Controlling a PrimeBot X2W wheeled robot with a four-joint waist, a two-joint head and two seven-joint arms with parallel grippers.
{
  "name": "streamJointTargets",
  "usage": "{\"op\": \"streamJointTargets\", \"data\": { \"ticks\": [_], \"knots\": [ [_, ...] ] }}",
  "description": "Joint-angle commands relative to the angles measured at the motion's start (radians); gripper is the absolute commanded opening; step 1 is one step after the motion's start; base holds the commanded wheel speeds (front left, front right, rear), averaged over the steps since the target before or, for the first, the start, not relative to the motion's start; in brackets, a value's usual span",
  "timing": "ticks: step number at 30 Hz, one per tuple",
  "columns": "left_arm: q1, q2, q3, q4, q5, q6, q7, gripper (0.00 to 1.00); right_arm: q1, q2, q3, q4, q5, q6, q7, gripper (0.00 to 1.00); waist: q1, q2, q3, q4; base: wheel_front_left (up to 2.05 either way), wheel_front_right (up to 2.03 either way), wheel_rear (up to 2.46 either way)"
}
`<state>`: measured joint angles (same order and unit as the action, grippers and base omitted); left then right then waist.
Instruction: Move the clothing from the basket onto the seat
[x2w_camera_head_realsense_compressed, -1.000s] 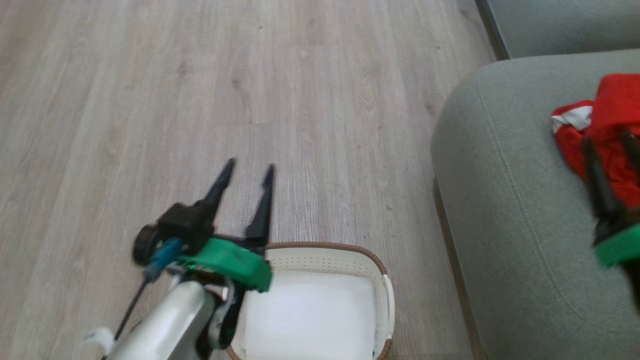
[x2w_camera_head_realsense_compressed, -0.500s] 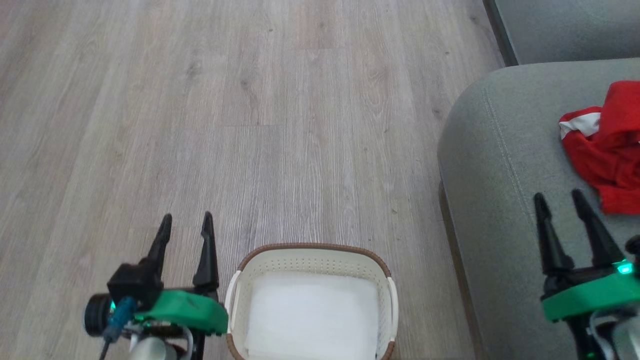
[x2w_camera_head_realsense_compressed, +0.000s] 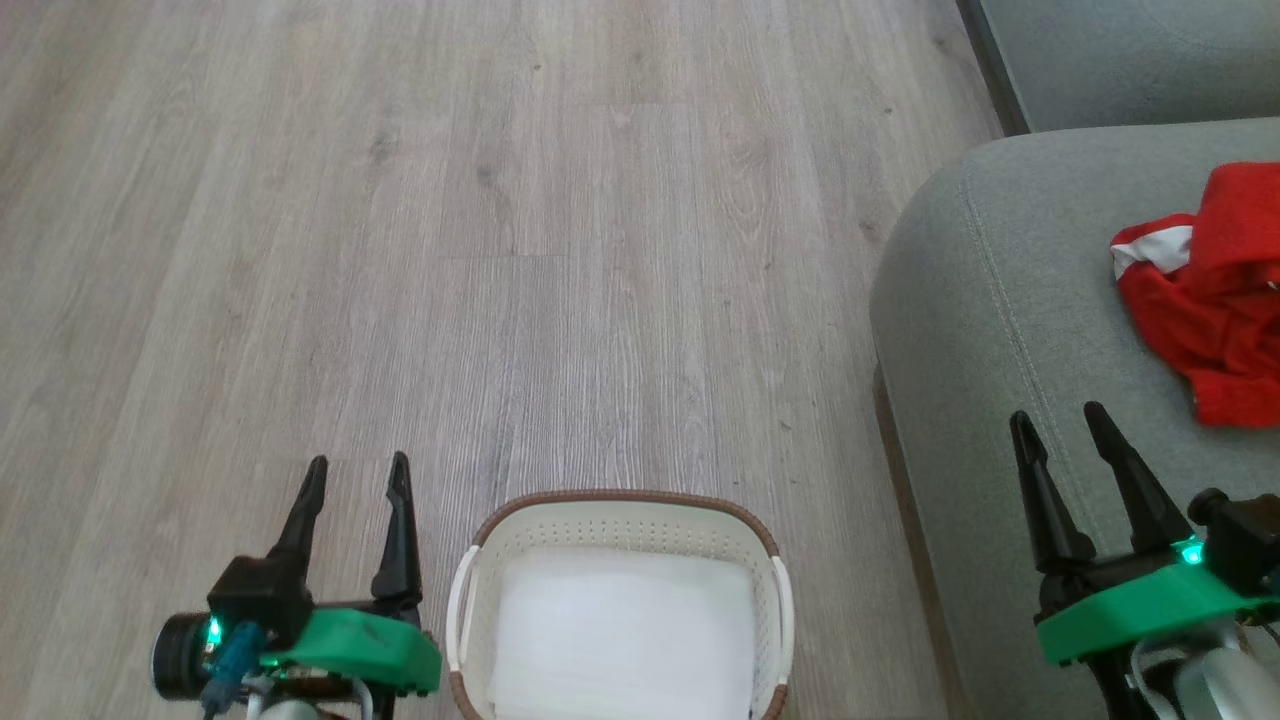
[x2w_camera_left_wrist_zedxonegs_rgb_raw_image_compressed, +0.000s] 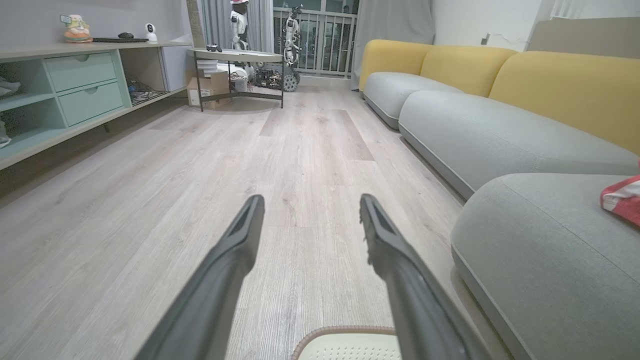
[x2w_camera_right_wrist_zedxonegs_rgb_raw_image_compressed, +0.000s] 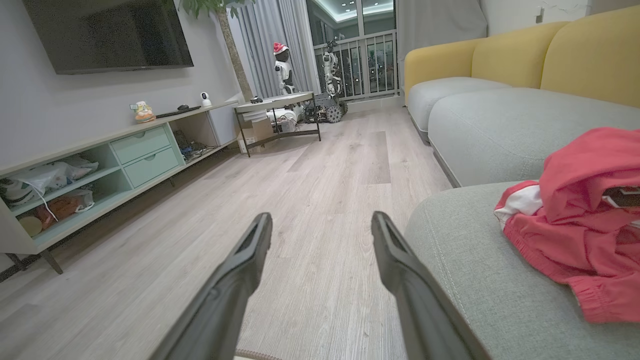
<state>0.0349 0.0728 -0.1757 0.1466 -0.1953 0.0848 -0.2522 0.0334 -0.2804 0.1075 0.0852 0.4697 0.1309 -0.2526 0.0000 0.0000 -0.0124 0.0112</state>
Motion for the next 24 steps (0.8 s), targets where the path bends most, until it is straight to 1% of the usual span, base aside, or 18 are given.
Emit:
{"op": "streamJointTargets", "data": {
  "ticks": [1, 8, 17, 18, 22, 24],
  "knots": [
    [-0.027, -0.007, 0.049, -0.030, 0.013, -0.011, -0.010, 1.00, -0.007, -0.006, 0.016, -0.027, -0.009, 0.000, -0.009, 1.00, 0.0000, 0.0000, -0.001, -0.002, 0.00, 0.00, 0.00],
    [-0.021, -0.018, 0.071, -0.031, 0.028, -0.029, -0.010, 1.00, -0.007, -0.001, 0.022, -0.019, -0.011, 0.000, -0.009, 1.00, 0.0000, 0.0000, -0.001, -0.009, 0.00, 0.00, 0.00],
    [-0.025, -0.022, 0.072, -0.022, 0.023, -0.043, -0.010, 1.00, -0.015, -0.001, 0.023, 0.000, -0.006, 0.000, -0.009, 1.00, 0.0000, 0.0000, 0.001, -0.014, 0.00, 0.00, 0.00],
    [0.011, -0.019, 0.032, 0.009, 0.023, -0.042, 0.000, 0.00, 0.002, 0.009, 0.005, 0.029, -0.004, 0.000, 0.000, 0.00, 0.0000, 0.0000, 0.001, -0.014, 0.00, 0.00, 0.00],
    [0.033, -0.020, 0.025, 0.072, 0.022, -0.042, 0.005, 0.00, 0.015, 0.027, 0.018, 0.092, -0.003, 0.000, 0.002, 0.00, 0.0000, 0.0000, 0.001, -0.015, 0.00, 0.00, 0.00],
    [0.035, -0.020, 0.027, 0.080, 0.004, -0.044, 0.009, 0.00, 0.018, 0.031, 0.019, 0.098, 0.011, 0.000, 0.005, 0.00, 0.0000, 0.0000, 0.002, -0.015, 0.00, 0.00, 0.00]
  ]
}}
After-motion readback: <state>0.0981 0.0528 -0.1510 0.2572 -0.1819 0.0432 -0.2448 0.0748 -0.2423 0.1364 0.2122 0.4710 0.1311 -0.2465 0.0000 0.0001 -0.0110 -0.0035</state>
